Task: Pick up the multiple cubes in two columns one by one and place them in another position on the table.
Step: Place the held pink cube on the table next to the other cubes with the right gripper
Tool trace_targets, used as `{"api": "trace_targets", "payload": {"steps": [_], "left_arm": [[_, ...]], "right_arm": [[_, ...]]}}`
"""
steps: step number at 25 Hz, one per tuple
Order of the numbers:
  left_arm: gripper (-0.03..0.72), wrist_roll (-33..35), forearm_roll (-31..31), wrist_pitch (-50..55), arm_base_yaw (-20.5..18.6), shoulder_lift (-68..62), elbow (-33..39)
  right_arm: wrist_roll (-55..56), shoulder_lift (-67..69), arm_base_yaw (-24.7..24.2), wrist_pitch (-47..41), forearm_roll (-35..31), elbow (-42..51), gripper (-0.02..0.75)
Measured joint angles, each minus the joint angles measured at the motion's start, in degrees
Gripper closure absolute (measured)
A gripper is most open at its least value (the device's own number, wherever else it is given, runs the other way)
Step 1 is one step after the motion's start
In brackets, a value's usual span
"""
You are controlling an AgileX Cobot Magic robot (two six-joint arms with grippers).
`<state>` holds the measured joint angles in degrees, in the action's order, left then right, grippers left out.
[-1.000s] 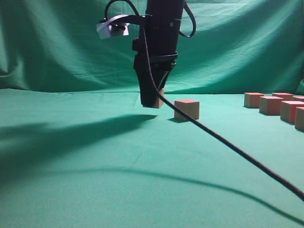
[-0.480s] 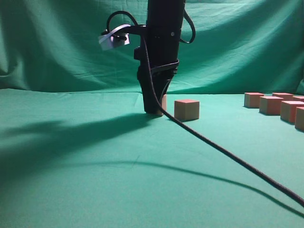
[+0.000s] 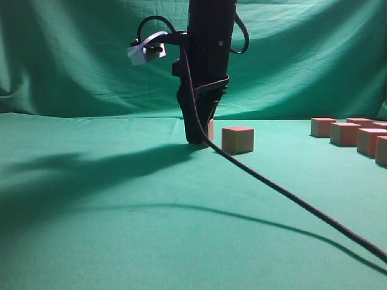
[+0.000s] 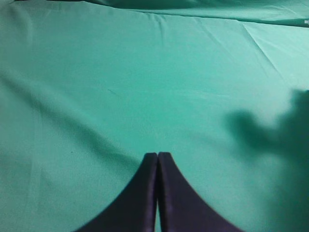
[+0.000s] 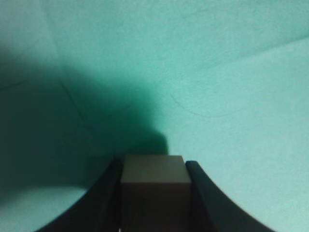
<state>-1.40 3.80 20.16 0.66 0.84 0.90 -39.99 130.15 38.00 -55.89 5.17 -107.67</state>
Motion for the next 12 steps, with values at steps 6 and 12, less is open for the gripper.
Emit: {"api": "trace_targets", "payload": {"steps": [6,12], "left_arm": [[0.688,0.0,0.0,0.0,0.0,0.0,0.0],[0.688,0.0,0.0,0.0,0.0,0.0,0.0]], "right_arm": [[0.0,0.0,0.0,0.0,-0.01,0.0,0.468],[0.1,0.0,0.0,0.0,-0.01,0.0,0.468]]}}
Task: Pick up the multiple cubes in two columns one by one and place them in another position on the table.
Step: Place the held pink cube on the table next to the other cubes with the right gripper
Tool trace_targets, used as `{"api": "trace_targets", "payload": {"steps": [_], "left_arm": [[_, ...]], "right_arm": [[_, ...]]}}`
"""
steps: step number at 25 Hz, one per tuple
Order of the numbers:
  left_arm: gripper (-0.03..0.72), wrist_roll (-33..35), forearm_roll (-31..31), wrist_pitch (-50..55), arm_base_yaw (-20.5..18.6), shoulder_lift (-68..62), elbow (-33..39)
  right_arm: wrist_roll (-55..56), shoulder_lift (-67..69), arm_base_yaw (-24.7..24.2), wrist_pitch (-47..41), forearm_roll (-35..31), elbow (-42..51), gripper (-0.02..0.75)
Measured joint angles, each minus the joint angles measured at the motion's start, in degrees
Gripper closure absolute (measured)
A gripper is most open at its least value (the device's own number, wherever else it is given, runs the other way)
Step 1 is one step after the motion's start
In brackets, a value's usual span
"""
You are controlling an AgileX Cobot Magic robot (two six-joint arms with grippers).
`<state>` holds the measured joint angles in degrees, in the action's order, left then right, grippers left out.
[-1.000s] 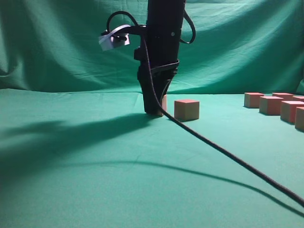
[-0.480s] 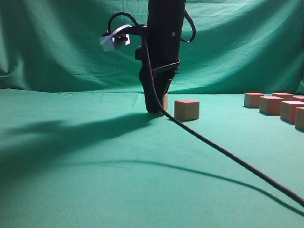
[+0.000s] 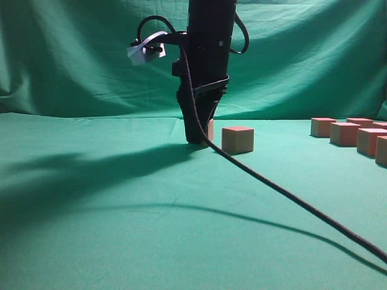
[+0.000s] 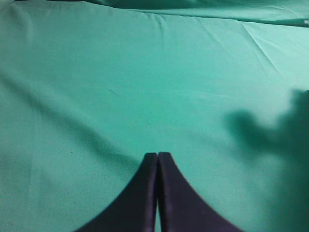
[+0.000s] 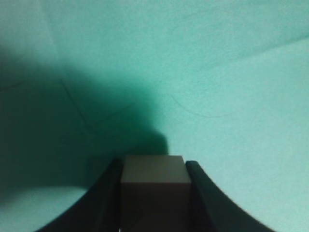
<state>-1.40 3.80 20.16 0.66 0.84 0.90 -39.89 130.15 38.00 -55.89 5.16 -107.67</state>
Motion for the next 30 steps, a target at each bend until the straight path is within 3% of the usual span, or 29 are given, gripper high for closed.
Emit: {"api": "trace_targets", "payload": {"steps": [18,25,29,30], "left_arm": [[0.688,0.0,0.0,0.0,0.0,0.0,0.0],[0.688,0.0,0.0,0.0,0.0,0.0,0.0],[0.688,0.0,0.0,0.0,0.0,0.0,0.0],[0.688,0.0,0.0,0.0,0.0,0.0,0.0]], "right_arm": [[0.1,0.88,0.0,-0.42,-0.21,-0.39,0.468],[3.55,1.02,-0.1,-0.18,0.88,-1.6,0.118],[8.77,1.39,-0.1,-3.56,0.76,-5.15,0.113],[9.58,1.5,-0.1,-4.88,0.76,-6.65,0.072]]}}
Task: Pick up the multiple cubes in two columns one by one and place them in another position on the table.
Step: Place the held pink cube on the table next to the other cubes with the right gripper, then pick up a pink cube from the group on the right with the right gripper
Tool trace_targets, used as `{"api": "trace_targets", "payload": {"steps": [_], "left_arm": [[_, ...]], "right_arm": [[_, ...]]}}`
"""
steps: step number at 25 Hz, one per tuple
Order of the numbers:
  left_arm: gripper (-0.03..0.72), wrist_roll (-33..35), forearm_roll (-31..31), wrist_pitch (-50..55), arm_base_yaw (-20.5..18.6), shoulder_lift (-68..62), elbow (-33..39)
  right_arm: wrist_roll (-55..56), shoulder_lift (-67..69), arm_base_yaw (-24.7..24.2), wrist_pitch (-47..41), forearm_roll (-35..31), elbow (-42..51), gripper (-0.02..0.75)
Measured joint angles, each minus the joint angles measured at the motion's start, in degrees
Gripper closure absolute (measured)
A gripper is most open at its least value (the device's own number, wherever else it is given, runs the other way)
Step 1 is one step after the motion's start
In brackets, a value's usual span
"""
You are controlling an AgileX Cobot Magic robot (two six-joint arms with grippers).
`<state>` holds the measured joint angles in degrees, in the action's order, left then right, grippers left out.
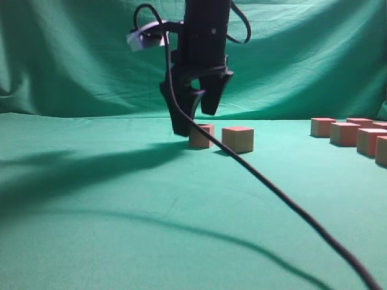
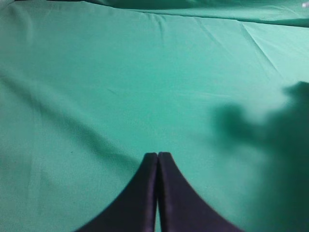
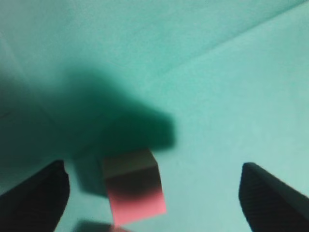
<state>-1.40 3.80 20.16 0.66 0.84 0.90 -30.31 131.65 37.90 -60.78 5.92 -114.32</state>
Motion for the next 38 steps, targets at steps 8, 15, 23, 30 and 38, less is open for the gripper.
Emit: {"api": "trace_targets", "payload": {"steps": [8,15,23,30,38], "left_arm": [[0.688,0.0,0.0,0.0,0.0,0.0,0.0],[0.688,0.0,0.0,0.0,0.0,0.0,0.0],[0.688,0.0,0.0,0.0,0.0,0.0,0.0],[0.688,0.0,0.0,0.0,0.0,0.0,0.0],[0.688,0.0,0.0,0.0,0.0,0.0,0.0]], "right_arm": [[1.22,-5.52,0.0,-9.75,0.0,-5.03,0.088],[12.37,-17.34,0.0,-10.61,0.0,-5.03,0.258],[28.45,-32.56,-0.78,-10.99,5.72,3.22,0.284],[37.11,-44.05,-12.73,-11.0,4.11,27.32,0.284],[38.22,-45.05,-21.73,1.14,-6.64,50.86,0.284]]}}
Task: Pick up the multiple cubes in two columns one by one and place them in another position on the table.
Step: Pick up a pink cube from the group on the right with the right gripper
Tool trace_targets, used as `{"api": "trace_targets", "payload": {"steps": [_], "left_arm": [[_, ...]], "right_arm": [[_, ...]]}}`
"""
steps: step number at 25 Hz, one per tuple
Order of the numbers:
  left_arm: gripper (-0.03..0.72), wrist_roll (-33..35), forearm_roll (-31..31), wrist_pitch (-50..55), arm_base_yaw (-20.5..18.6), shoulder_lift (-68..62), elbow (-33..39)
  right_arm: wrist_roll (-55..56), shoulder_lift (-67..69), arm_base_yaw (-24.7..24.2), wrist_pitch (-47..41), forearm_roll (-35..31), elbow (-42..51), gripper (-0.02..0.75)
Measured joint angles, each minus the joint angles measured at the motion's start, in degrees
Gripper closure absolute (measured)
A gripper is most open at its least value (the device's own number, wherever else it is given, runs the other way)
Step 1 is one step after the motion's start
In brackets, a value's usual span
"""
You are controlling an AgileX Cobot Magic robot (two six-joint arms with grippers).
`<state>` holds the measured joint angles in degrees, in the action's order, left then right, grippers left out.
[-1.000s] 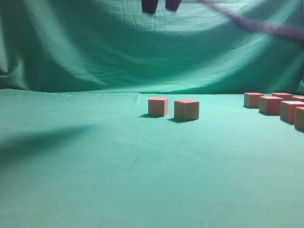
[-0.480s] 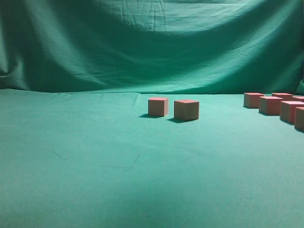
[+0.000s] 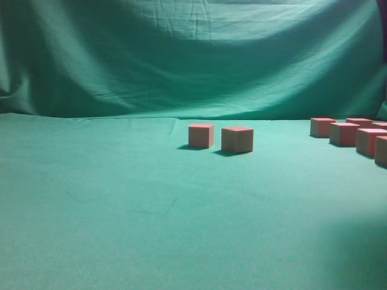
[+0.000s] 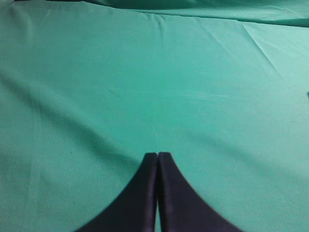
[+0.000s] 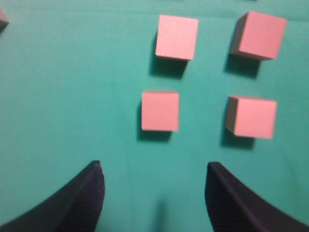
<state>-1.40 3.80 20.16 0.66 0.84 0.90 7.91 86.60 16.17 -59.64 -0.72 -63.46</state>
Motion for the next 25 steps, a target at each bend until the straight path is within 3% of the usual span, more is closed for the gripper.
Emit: {"api": "trace_targets", "payload": {"steps": [4,18,20,21,23,25], "left_arm": [[0.688,0.0,0.0,0.0,0.0,0.0,0.0],[0.688,0.0,0.0,0.0,0.0,0.0,0.0],[0.688,0.0,0.0,0.0,0.0,0.0,0.0],[0.688,0.0,0.0,0.0,0.0,0.0,0.0],[0.688,0.0,0.0,0.0,0.0,0.0,0.0],[0.688,0.0,0.0,0.0,0.0,0.0,0.0]], "right_arm": [[0.13,1.21,0.0,8.03,-0.86,4.4,0.284],[0.13,13.03,0.0,18.95,1.42,4.89,0.284],[0.13,14.01,0.0,19.74,1.42,4.89,0.347],[0.13,14.47,0.0,19.96,1.44,4.89,0.343],[0.13,14.99,0.0,20.18,1.54,4.89,0.461],[0.13,15.12,0.0,20.3,1.54,4.89,0.47]]}}
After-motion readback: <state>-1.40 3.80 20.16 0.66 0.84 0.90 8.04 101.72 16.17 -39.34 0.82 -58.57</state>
